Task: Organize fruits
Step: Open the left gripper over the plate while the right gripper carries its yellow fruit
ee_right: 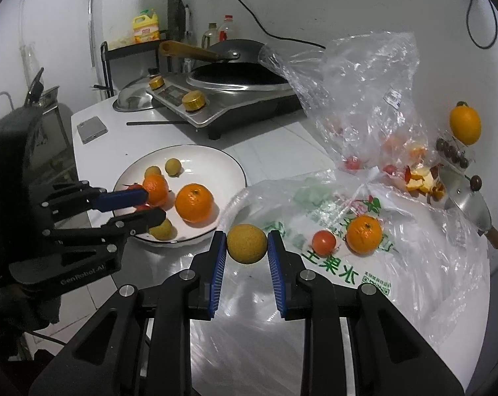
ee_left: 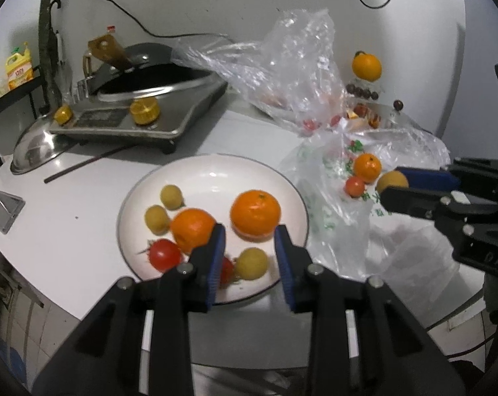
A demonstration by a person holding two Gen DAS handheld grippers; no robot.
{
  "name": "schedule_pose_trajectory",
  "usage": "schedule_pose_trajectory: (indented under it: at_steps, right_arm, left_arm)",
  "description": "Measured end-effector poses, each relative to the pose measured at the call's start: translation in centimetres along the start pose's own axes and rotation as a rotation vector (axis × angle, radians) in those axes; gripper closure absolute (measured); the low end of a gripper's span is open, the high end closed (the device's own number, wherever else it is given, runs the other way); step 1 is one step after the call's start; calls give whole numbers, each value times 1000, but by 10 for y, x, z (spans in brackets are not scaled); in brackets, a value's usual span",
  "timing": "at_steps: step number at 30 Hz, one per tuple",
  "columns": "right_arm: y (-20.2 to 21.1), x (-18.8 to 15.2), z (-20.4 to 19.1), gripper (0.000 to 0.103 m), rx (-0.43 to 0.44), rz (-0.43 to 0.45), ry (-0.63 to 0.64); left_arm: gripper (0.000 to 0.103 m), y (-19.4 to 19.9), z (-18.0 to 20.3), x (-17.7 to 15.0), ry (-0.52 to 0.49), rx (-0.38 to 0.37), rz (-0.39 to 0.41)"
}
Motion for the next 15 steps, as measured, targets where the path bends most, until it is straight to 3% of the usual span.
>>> schedule_pose_trajectory:
  at_steps: [15]
  right_arm:
    - [-20,34,-35,75,37,16,62]
  left_arm:
    - [69,27,-61,0,71,100,47]
Point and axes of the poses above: each gripper's, at about its wrist camera, not at the fingertips, and y roughly against the way its jaws point, z to its right, x to its top, the point moved 8 cm from there along -y, roughly the way its jaws point, and after that the axes turned 5 degrees about -x, right-handed, at the moved point
